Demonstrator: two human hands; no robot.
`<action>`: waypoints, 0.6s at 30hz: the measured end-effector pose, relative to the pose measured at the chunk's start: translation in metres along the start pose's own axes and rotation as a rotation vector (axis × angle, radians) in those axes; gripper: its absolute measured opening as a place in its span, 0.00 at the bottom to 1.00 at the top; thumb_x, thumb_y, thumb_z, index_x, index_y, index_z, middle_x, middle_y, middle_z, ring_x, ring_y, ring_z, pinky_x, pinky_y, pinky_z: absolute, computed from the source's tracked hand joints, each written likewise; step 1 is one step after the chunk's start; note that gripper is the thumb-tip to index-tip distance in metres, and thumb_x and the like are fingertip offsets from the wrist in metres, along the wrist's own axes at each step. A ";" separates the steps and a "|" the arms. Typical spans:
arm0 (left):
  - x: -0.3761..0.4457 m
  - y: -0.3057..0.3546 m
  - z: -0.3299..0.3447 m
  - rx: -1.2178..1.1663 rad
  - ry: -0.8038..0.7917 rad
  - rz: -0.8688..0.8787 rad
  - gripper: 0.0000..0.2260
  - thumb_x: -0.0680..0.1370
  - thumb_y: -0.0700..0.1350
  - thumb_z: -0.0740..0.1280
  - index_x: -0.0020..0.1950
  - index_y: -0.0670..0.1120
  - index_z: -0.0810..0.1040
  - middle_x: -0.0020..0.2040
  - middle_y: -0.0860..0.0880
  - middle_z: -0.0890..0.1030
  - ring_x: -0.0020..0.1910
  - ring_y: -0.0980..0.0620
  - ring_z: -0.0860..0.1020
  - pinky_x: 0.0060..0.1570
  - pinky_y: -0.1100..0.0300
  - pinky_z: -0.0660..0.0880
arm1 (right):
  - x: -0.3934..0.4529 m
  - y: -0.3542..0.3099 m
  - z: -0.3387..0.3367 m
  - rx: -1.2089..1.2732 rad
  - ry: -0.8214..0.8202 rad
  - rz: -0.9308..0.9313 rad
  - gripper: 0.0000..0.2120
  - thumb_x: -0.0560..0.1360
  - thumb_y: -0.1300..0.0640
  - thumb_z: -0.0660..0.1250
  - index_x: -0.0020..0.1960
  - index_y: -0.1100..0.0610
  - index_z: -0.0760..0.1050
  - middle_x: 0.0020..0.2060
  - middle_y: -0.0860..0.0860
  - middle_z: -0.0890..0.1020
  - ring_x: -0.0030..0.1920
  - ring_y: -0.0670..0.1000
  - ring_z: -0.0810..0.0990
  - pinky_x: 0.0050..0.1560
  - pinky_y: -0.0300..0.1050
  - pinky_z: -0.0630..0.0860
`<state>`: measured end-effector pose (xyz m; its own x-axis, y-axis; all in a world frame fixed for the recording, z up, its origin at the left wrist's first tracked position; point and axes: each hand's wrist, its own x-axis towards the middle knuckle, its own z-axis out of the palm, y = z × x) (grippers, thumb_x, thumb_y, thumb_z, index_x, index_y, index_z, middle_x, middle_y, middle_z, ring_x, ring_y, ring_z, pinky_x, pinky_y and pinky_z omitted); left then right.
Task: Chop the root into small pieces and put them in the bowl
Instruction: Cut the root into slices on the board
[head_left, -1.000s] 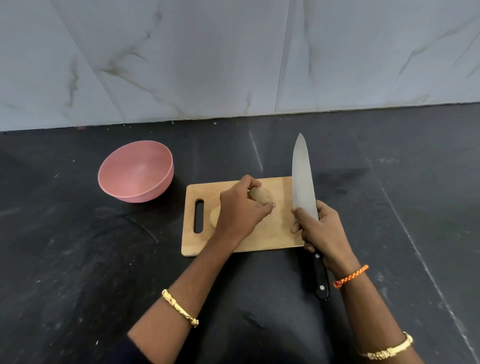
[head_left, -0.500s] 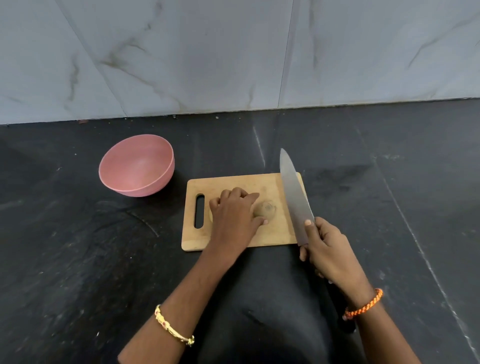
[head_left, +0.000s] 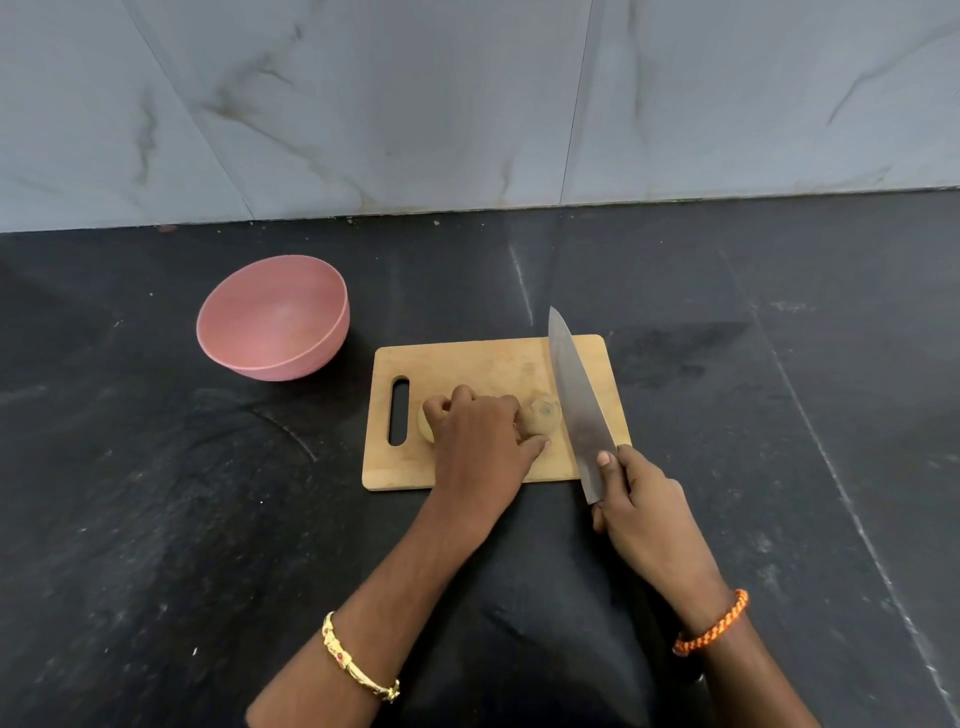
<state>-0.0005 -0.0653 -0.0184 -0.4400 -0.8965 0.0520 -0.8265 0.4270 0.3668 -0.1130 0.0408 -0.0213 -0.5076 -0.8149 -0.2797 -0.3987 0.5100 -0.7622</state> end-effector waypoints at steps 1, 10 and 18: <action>0.002 0.000 -0.002 0.014 -0.002 0.002 0.14 0.73 0.58 0.68 0.53 0.52 0.78 0.48 0.55 0.80 0.56 0.53 0.70 0.55 0.55 0.55 | 0.000 0.000 -0.001 -0.002 -0.002 0.003 0.15 0.82 0.52 0.53 0.40 0.57 0.68 0.29 0.54 0.79 0.27 0.46 0.74 0.25 0.32 0.69; 0.014 -0.002 0.000 0.032 -0.068 0.109 0.21 0.71 0.61 0.67 0.62 0.54 0.75 0.57 0.54 0.77 0.59 0.53 0.69 0.50 0.56 0.54 | -0.002 -0.003 -0.005 -0.036 -0.037 0.011 0.15 0.82 0.51 0.52 0.44 0.58 0.71 0.33 0.55 0.79 0.31 0.50 0.76 0.33 0.43 0.74; 0.023 -0.007 -0.005 -0.103 -0.135 0.037 0.17 0.74 0.55 0.66 0.61 0.52 0.76 0.53 0.54 0.80 0.57 0.52 0.73 0.51 0.57 0.54 | -0.004 -0.001 -0.004 -0.007 -0.047 0.057 0.15 0.82 0.51 0.52 0.42 0.56 0.70 0.30 0.53 0.79 0.21 0.41 0.71 0.22 0.31 0.67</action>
<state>-0.0033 -0.0894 -0.0153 -0.5185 -0.8533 -0.0558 -0.7716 0.4388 0.4605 -0.1137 0.0441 -0.0173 -0.4936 -0.7964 -0.3494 -0.3760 0.5576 -0.7400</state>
